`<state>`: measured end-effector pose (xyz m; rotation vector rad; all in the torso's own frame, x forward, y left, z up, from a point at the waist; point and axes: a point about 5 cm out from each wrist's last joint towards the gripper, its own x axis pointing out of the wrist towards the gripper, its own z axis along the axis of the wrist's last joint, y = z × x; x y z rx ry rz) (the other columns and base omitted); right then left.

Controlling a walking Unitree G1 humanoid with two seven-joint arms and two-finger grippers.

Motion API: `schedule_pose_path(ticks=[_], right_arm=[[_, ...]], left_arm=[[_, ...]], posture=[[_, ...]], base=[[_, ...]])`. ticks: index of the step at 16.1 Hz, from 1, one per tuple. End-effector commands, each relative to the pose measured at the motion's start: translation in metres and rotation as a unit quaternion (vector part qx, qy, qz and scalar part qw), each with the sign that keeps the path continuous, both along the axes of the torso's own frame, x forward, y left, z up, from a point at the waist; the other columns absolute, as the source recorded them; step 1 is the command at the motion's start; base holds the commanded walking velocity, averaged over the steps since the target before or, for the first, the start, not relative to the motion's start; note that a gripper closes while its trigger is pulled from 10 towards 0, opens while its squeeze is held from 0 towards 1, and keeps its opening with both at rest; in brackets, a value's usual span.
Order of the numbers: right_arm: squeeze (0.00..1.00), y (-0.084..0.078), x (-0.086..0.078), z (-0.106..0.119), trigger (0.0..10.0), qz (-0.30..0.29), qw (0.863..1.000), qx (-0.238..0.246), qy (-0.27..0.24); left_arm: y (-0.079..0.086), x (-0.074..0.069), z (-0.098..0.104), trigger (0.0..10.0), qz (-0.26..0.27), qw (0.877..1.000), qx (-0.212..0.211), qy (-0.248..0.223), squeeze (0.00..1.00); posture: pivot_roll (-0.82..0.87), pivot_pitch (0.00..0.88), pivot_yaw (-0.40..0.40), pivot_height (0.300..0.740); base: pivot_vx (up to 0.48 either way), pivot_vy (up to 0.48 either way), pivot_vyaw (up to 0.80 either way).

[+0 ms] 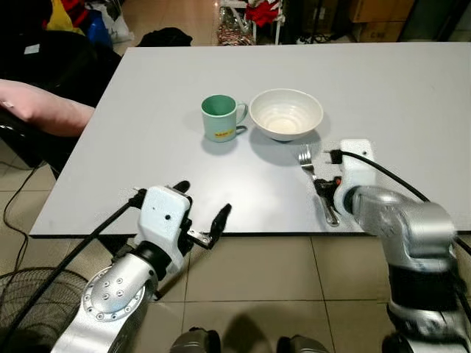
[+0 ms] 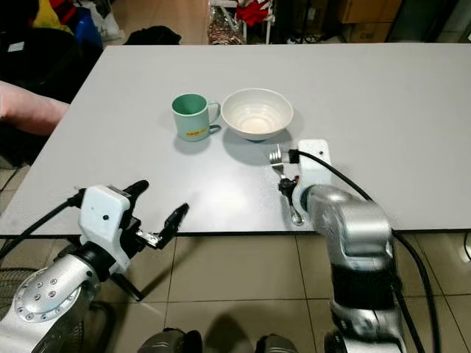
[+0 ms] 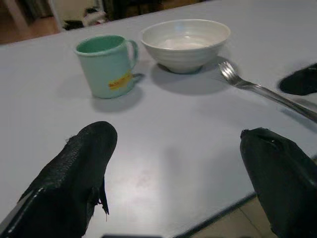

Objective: Setting the table

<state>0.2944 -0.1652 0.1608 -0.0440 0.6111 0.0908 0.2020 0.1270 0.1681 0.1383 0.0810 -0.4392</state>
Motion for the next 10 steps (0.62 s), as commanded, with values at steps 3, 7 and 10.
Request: schedule_pose_path(ticks=[3,7,10], right_arm=[[0.0,0.005,-0.018,0.038,10.0,0.063,0.984,0.003,-0.169],[0.0,0.019,-0.048,0.028,10.0,0.129,0.972,0.028,-0.196],[0.0,0.02,-0.06,0.013,10.0,0.121,0.969,0.089,-0.198]], left_arm=[[0.021,0.009,0.004,10.0,0.112,0.993,0.002,-0.033,0.0],[0.023,-0.005,-0.006,10.0,0.153,0.988,0.009,-0.017,0.0],[0.026,-0.017,-0.012,10.0,0.177,0.984,0.021,-0.005,0.0]], posture=[[-0.06,0.048,0.083,0.74],[-0.06,0.041,0.089,0.74],[-0.03,0.044,0.074,0.74]], base=[[0.0,0.0,0.0],[0.0,-0.332,0.0],[0.0,-0.48,0.0]])
